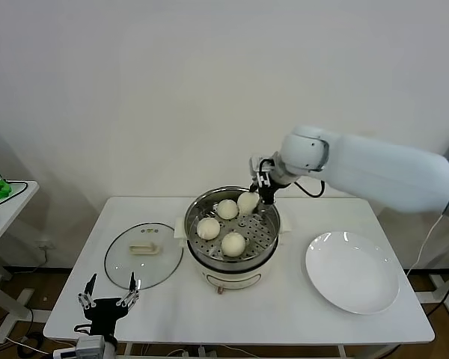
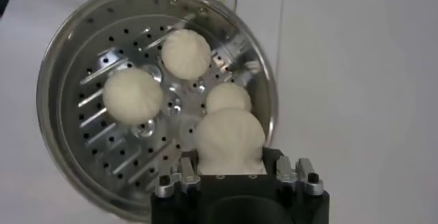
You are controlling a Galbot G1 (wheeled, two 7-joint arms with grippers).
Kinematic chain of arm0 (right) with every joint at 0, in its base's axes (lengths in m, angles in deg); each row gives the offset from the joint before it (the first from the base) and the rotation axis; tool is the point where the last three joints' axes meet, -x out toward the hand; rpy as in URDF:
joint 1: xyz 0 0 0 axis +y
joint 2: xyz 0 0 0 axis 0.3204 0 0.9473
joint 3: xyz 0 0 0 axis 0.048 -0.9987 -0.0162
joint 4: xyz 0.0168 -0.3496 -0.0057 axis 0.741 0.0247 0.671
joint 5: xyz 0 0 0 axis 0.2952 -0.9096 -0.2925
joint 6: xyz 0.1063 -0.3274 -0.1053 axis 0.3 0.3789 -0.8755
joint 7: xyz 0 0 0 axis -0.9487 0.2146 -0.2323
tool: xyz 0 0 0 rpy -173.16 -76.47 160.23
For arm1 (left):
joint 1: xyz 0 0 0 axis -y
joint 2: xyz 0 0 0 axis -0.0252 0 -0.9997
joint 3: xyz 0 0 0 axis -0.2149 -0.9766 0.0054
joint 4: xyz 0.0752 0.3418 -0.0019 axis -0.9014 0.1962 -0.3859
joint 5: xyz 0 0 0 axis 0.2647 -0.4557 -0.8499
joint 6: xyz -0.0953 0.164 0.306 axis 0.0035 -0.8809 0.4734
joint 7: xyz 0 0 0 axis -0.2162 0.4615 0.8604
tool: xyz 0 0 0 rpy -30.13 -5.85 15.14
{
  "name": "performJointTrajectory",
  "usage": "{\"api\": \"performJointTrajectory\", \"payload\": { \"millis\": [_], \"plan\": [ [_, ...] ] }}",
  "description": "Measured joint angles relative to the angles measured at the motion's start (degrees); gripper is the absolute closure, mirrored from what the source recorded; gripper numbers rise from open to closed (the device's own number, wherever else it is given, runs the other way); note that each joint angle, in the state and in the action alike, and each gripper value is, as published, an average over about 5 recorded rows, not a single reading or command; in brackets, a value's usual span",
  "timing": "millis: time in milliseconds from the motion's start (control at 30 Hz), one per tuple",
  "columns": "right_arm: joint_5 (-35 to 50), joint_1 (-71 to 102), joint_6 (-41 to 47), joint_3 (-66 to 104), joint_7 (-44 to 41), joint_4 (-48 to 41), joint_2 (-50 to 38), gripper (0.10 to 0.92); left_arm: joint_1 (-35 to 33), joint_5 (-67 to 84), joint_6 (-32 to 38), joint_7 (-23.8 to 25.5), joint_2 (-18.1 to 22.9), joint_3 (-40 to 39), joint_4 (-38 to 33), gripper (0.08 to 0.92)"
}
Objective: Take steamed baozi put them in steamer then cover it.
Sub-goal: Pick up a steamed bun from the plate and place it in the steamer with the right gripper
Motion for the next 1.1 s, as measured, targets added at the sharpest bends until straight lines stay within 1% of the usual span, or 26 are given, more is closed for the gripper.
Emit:
{"api": "performJointTrajectory", "payload": {
  "millis": [300, 1000, 1100],
  "plan": [
    [0.5, 1.9, 1.4, -1.2, 0.3, -1.3, 1.1, 0.440, 0.3, 0.6, 0.1, 0.1, -0.1, 0.1, 0.3, 0.177],
    [-2.7, 6.6, 1.8, -0.8, -0.5, -4.1, 2.3, 0.440, 0.4, 0.8, 0.1, 0.1, -0.1, 0.4, 0.6, 0.177],
    [-3.2, 6.7, 1.7, -0.7, -0.6, -4.2, 2.3, 0.422, 0.4, 0.8, 0.1, 0.1, 0.0, 0.4, 0.6, 0.177]
  ]
}}
